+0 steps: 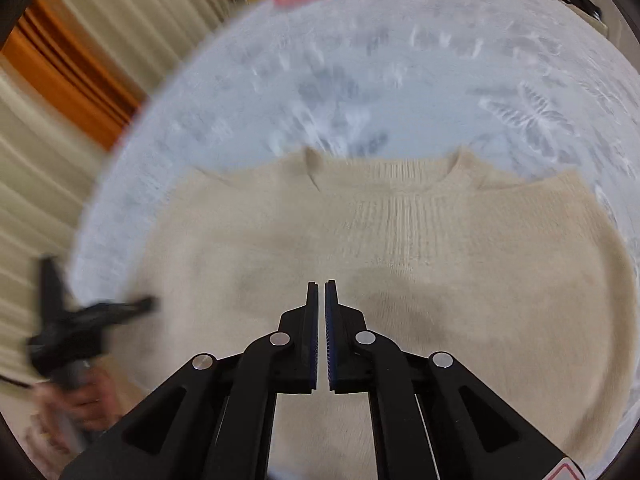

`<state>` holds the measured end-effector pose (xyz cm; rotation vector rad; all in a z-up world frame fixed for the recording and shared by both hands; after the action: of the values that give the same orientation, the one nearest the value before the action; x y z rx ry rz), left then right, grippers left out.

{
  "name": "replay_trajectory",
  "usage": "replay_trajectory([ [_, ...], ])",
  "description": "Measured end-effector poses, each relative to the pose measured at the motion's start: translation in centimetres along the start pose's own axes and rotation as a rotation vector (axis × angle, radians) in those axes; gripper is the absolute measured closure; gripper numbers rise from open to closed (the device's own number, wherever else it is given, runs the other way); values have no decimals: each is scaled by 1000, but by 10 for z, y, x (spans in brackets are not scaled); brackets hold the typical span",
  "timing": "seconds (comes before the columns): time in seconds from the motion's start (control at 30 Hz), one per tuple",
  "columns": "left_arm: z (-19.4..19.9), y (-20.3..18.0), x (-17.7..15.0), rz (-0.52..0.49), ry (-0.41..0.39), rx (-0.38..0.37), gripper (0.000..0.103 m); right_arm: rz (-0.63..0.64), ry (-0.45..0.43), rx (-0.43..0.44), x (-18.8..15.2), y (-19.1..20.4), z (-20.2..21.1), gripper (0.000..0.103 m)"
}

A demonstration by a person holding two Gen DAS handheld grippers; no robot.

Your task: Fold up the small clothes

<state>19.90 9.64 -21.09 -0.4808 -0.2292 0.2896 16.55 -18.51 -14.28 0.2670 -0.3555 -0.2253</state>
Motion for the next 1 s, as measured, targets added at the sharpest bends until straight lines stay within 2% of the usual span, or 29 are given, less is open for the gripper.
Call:
replay_trajectory([
  [0.03,0,1,0,2,0,-6,63,0,80,-35,-7,-5,-26,102],
  [0.1,-1,-2,0,-18,1,-4,67,-27,39,2,-5,-9,-40,103],
  [0.17,0,-7,0,-36,3,-12,77,-87,47,32,-4,-12,-36,103],
  [0.27,5,-21,4,-55,-11,-24,86,-82,38,47,-6,-12,-35,103],
  [0.37,22,-48,6,-49,-42,-110,87,-103,44,68,-8,-17,-36,103],
  [0.5,57,-111,7,-152,-103,-206,88,-99,35,70,-11,-18,-34,103],
  [0.6,82,-172,-3,-254,-141,-288,90,-107,29,81,-10,-13,-37,103],
  [0.63,89,-201,-12,-311,-146,-330,95,-119,27,100,-10,-15,-34,103],
  [0.7,91,-244,-34,-404,-118,-374,95,-186,5,178,-9,-23,-16,103],
  [0.77,77,-285,-62,-505,-78,-361,94,-254,-55,219,-12,-42,10,98],
  [0.8,67,-295,-74,-542,-64,-335,94,-293,-87,223,-17,-59,26,91],
  [0.83,55,-305,-83,-566,-50,-302,94,-321,-101,222,-23,-72,35,90],
  [0.9,40,-303,-98,-543,-31,-270,82,-370,-109,210,-41,-103,54,90],
  [0.93,35,-296,-103,-522,-20,-269,62,-377,-101,189,-55,-118,63,88],
  [0.97,31,-286,-107,-496,-9,-267,49,-371,-92,167,-66,-127,69,86],
  [1.0,27,-274,-109,-473,-2,-254,48,-359,-85,147,-75,-134,74,80],
])
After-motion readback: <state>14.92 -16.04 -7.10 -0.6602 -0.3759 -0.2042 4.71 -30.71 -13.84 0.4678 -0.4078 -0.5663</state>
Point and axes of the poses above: each gripper's, at about its wrist camera, not at the fingertips, and z roughly against the way its jaws point, y to its left, x to its top, the point moved 8 cm from there along -z, roughly the way its jaws point, and after that the axes turned 5 degrees about -z, right-handed, at the moved point
